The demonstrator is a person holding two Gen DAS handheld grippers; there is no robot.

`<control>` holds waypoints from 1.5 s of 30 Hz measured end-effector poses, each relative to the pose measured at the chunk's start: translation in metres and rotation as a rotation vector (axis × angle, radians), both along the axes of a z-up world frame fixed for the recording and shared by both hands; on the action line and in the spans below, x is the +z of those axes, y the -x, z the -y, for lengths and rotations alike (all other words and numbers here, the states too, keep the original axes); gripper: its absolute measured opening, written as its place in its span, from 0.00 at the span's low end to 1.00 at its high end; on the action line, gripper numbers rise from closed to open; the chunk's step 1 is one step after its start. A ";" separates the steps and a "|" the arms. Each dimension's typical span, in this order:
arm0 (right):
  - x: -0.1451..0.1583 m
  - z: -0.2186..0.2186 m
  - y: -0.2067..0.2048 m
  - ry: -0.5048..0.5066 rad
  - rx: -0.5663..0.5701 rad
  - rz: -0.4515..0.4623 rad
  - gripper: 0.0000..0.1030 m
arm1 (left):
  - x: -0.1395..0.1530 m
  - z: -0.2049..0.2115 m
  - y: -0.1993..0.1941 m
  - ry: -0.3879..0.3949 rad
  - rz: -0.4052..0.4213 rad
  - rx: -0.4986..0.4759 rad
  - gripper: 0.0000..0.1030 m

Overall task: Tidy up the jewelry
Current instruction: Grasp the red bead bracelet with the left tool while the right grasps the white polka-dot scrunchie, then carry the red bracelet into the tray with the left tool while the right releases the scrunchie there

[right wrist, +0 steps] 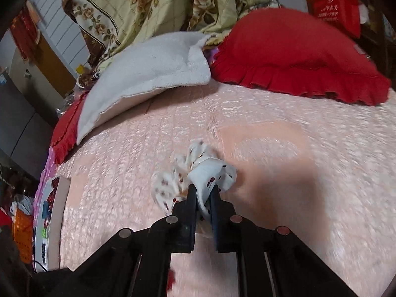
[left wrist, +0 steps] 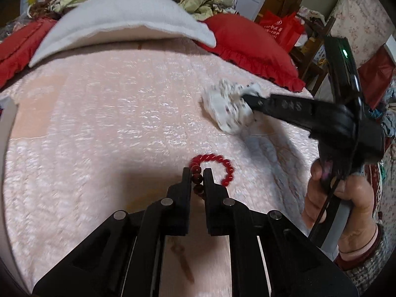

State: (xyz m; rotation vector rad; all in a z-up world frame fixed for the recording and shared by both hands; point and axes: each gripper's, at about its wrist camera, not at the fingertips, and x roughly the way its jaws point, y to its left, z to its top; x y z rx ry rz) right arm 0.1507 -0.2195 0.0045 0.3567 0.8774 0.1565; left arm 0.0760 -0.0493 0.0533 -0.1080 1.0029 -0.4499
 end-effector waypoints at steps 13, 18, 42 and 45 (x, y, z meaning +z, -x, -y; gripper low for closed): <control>0.037 -0.032 0.117 0.011 0.026 0.109 0.09 | 0.043 -0.043 0.067 -0.011 0.067 0.034 0.07; 0.045 -0.054 0.157 0.010 0.057 0.135 0.09 | 0.061 -0.068 0.093 0.003 0.079 0.046 0.07; 0.088 -0.168 0.258 0.084 0.233 0.234 0.09 | 0.092 -0.148 0.184 -0.048 0.189 0.200 0.08; 0.091 -0.178 0.262 0.087 0.248 0.239 0.09 | 0.092 -0.161 0.189 -0.076 0.204 0.233 0.07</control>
